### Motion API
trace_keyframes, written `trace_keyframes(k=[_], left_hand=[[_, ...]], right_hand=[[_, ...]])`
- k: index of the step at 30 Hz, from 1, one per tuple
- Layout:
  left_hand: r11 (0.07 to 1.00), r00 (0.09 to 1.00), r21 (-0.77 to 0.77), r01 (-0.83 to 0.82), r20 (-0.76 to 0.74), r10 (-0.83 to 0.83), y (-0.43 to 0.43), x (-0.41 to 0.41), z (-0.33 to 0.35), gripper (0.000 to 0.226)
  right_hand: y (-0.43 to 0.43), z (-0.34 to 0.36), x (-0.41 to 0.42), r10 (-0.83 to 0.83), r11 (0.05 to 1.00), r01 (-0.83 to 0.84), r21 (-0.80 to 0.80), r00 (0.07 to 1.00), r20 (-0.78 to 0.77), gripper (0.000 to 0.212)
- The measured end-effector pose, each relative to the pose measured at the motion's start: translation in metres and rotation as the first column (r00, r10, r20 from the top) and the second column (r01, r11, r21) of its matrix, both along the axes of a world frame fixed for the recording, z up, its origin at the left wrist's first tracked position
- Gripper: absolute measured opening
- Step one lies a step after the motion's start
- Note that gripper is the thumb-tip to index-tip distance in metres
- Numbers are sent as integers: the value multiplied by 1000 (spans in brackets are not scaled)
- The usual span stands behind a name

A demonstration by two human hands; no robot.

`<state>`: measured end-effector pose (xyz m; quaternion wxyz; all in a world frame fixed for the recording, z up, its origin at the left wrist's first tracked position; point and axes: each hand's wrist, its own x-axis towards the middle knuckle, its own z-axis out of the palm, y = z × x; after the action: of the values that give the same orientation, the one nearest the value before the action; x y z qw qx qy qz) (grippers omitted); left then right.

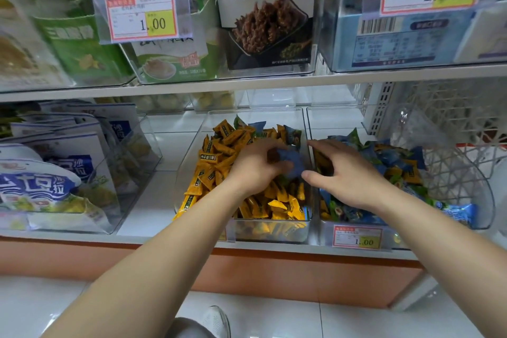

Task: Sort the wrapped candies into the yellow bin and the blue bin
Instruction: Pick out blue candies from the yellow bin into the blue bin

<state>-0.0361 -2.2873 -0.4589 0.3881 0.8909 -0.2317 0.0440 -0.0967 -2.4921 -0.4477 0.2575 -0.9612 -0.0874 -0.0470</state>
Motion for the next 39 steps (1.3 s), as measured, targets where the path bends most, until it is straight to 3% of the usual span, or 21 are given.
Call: trace_keyframes(k=[4,8,13,19,23,25,27,29,30,32,35,37,39], left_hand=[[962,995,-266,-62,-89,39,-4,-9,17,33],[929,982,-362,-69,-188,-1,-7,-17,23,31],[925,977,-376,-52,-211,-31,-10,-23,23,20],[918,978,-392,-56,-206,-28,-11,-24,28,26],[924,987,-366,-113,-150,62,-3,-16,26,22],[960,994,-266,-91,-83,71,4,-11,21,14],[984,997,-168,-66,-38,61,7,-5,18,11],[997,999,-51,-52,-13,51,5,5,18,11],[998,999,29,-50,2,50,3,12,19,14],[979,997,189,-73,35,68,-3,28,22,21],[960,993,264,-98,92,76,-18,54,27,24],[952,992,296,-75,119,42,-29,72,25,28],[937,996,349,-34,88,3,-39,89,19,35]], right_hand=[[9,7,-2,19,995,-31,91,991,129,75],[17,10,-2,-5,944,-45,327,988,151,50],[17,9,1,5,915,-35,401,997,77,45],[19,8,7,-9,814,-43,579,996,87,25],[4,14,10,-209,757,38,652,960,187,26],[-11,12,6,-264,842,80,533,923,280,26],[-28,3,3,-232,965,175,195,918,323,32],[-39,-7,3,-202,962,233,-143,958,202,41],[-42,-10,4,-224,945,246,-216,967,124,44],[-42,-11,6,-292,927,296,-229,955,50,48],[-35,-5,11,-308,929,335,-158,936,170,52],[-22,0,13,-205,970,228,-81,954,220,59],[-5,-2,15,-104,993,113,-39,979,176,72]])
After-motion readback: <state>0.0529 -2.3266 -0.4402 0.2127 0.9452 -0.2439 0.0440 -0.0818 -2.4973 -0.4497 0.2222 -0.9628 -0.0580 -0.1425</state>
